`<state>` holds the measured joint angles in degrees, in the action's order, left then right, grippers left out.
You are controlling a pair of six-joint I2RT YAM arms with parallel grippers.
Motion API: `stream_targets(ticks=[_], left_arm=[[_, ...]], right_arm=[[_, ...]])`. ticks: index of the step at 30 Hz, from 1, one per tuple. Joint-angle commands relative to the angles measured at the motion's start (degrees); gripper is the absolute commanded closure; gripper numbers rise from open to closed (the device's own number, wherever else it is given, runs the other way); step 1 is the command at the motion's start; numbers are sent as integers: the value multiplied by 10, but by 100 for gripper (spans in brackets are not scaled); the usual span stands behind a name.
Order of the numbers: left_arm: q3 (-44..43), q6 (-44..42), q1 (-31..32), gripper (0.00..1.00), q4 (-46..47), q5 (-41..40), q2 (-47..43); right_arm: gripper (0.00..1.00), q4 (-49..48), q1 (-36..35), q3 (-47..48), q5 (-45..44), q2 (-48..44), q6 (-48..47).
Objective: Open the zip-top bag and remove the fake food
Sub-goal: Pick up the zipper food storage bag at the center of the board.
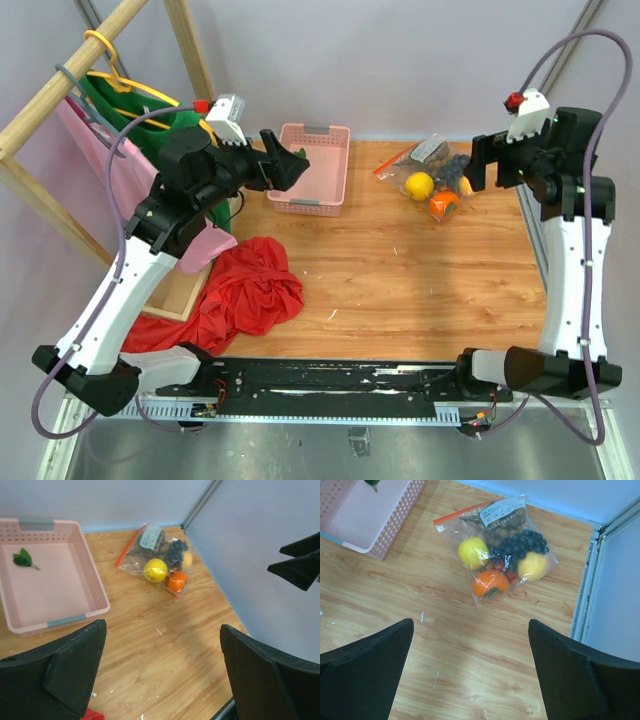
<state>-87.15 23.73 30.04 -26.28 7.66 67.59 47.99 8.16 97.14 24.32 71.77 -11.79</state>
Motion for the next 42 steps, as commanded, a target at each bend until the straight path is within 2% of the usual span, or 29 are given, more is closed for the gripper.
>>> stream_targets(ticks=[1,5,9,10,16,21,23,27,30,34,37,42], left_arm=[[36,14,-34,1,56,3,2],[84,24,-69,1,86,8,-1],[135,31,-98,1,118,13,-7],[146,32,-104,1,125,14,-10],[203,15,-119,1,161,22,-17],[199,-53,-59,1,157,-19,-2],[196,-64,-41,1,157,-29,6],[201,-79,-16,1,178,-40,16],[227,-94,-9,1,231,-28,15],[244,-96,-6,1,288,-12,35],[227,-90,-5,1,298,13,64],[204,-82,-4,1,296,29,105]], right_arm=[[2,-3,-42,32,-85,48,14],[2,-20,-94,37,-159,99,-14],[2,-73,-174,-5,-260,127,-81],[2,-69,-188,-4,-263,133,-88],[2,-10,-229,49,-181,191,-80],[2,-21,-217,87,-139,229,-48],[2,-68,-216,58,-112,224,-54],[2,-217,-219,-76,-86,178,-107],[2,-259,-217,-121,-88,175,-142],[2,-195,-186,-64,-53,241,-182],[1,-131,-187,12,-111,316,-254],[2,-25,-188,201,-183,465,-299]])
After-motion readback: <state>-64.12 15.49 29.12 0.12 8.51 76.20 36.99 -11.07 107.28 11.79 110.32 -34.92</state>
